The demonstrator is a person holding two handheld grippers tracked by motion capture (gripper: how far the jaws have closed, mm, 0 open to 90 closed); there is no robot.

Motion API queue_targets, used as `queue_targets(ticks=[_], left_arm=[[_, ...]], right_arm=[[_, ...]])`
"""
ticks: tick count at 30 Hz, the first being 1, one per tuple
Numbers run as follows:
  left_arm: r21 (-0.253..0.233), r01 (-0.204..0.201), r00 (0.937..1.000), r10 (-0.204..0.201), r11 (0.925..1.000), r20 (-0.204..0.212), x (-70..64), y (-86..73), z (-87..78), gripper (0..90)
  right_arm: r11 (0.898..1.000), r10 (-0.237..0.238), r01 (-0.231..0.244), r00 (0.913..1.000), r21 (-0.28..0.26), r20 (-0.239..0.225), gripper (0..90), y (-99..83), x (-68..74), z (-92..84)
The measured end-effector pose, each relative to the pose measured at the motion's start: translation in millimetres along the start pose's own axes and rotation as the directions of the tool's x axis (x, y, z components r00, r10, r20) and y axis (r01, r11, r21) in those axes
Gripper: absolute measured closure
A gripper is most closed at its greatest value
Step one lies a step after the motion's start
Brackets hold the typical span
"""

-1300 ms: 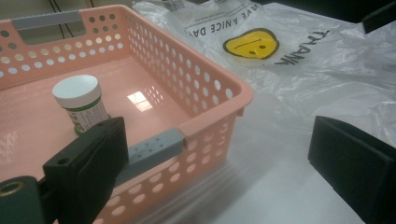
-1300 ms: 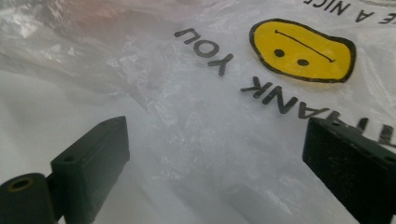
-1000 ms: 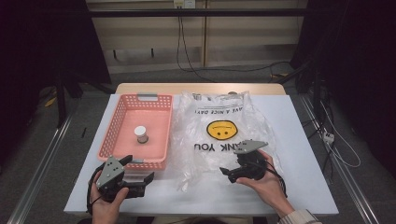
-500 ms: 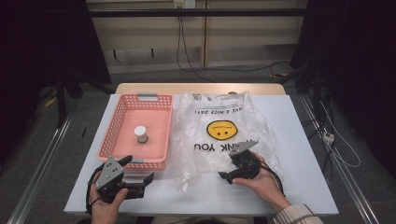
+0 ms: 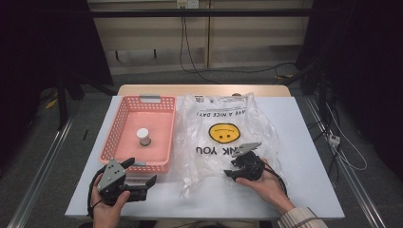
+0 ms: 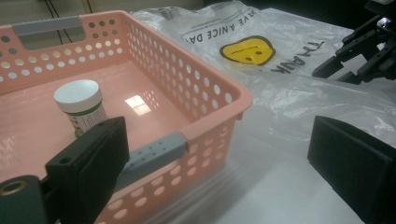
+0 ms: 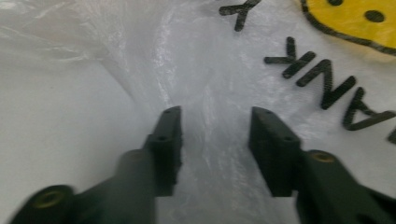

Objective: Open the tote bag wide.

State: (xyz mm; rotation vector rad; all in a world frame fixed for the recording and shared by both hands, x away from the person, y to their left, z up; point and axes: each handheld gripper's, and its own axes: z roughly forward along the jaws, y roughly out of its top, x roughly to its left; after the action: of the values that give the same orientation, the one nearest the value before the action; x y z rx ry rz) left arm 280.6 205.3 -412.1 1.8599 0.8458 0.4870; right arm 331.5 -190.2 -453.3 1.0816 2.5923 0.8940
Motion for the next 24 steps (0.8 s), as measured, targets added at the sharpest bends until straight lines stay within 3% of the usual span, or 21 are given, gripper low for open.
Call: queue_targets(ticks=[1, 10, 15, 22, 24], left_arm=[[0.0, -0.001, 1.0, 0.001, 1.0, 0.0, 0.0, -0.1, -0.3, 5.3], [-0.001, 0.0, 1.0, 0.0, 1.0, -0.002, 0.6, -0.6, -0.5, 5.3], [-0.002, -0.003, 1.0, 0.003, 1.0, 0.005, -0.1, -0.6, -0.4, 5.3], [-0.002, -0.008, 1.0, 0.008, 1.0, 0.002, 0.9, -0.6, -0.7, 5.3], [-0.001, -0.009, 0.9999, 0.009, 1.0, 0.005, 0.5, -0.4, -0.5, 5.3]], right_arm=[[1.0, -0.002, 0.002, 1.0, 0.001, 0.004, 66.0, 0.8, -0.2, -0.2], [0.999, 0.046, -0.046, 0.9989, -0.008, -0.012, 87.4, 5.2, -4.0, 3.8], [0.996, 0.083, -0.084, 0.9959, -0.018, -0.034, 89.5, 4.2, -7.6, 4.2], [0.993, 0.106, -0.106, 0.9943, -0.047, -0.014, 90.0, 4.3, -11.0, -1.3], [0.99, 0.125, -0.127, 0.9918, -0.064, -0.028, 90.0, 4.2, -13.3, -4.7]])
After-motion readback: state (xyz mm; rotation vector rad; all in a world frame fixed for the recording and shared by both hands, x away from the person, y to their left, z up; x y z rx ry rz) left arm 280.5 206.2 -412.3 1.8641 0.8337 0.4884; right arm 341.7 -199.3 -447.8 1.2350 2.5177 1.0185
